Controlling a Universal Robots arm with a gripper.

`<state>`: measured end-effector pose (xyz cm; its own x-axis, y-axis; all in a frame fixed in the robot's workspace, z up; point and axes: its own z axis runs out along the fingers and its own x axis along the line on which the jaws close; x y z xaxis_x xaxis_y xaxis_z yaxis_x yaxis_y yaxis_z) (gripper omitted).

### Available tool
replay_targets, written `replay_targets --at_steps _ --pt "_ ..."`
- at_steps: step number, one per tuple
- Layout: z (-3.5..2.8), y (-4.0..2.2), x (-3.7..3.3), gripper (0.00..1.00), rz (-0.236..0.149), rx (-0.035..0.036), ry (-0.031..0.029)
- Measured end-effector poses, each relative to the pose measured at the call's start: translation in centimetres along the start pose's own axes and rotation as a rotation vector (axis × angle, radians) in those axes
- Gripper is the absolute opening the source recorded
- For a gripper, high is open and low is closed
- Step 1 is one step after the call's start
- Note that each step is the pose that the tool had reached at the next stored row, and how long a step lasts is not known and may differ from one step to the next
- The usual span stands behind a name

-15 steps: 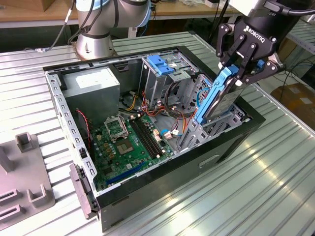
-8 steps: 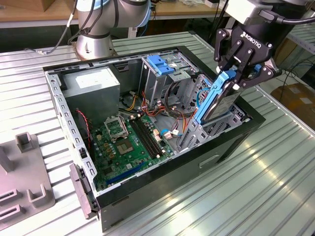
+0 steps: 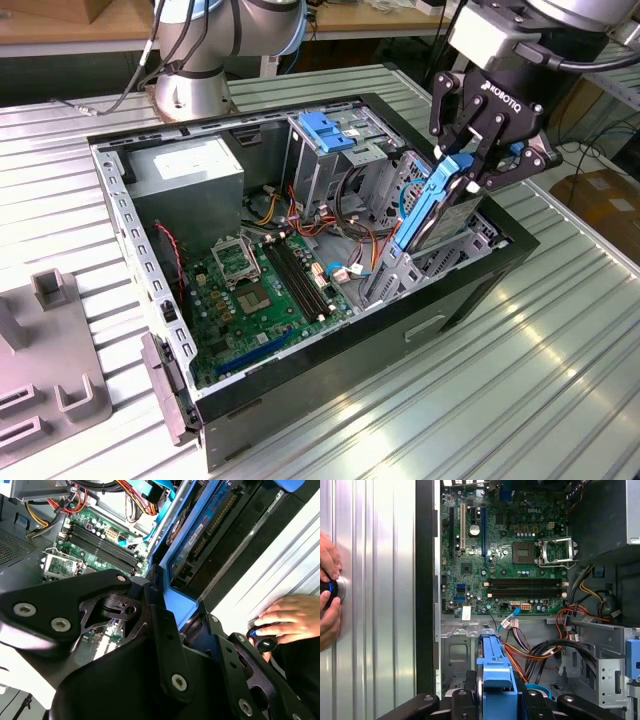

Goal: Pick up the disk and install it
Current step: 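Insert the disk into the insertion slot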

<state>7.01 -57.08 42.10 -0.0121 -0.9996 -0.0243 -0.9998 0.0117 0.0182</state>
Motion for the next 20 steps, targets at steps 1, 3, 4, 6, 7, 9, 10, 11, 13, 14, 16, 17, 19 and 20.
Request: replay_targets --at_steps 1,3,4,6,7,9,10,11,13,14,16,17,19,20 --pt "0.00 0.00 0.00 0.37 0.000 0.0000 0.0001" --pt "0.01 0.00 0.00 0.37 0.000 0.0000 -0.0001" --pt "0.01 0.00 0.00 0.37 0.000 0.0000 -0.0001" --pt "0.02 0.00 0.00 0.37 0.000 0.0000 -0.0002" --pt "0.02 0.00 0.00 0.37 0.000 0.0000 -0.0001" --pt "0.08 0.00 0.00 0.37 0.000 0.0000 -0.0003" --pt "0.14 0.00 0.00 0.37 0.000 0.0000 -0.0004" --pt "0.20 0.00 0.01 0.37 0.000 0.0000 -0.0002" --pt "0.46 -0.01 0.01 0.37 0.000 0.0000 -0.0001" --pt "0.65 -0.01 0.02 0.37 0.000 0.0000 -0.0002" --pt "0.95 -0.02 0.03 0.37 0.000 0.0000 -0.0001" --pt "1.22 -0.02 0.03 0.37 0.000 0.0000 -0.0003" --pt "1.65 -0.03 0.04 0.37 0.000 0.0000 -0.0001" --pt "1.81 -0.03 0.05 0.37 0.000 0.0000 -0.0002"
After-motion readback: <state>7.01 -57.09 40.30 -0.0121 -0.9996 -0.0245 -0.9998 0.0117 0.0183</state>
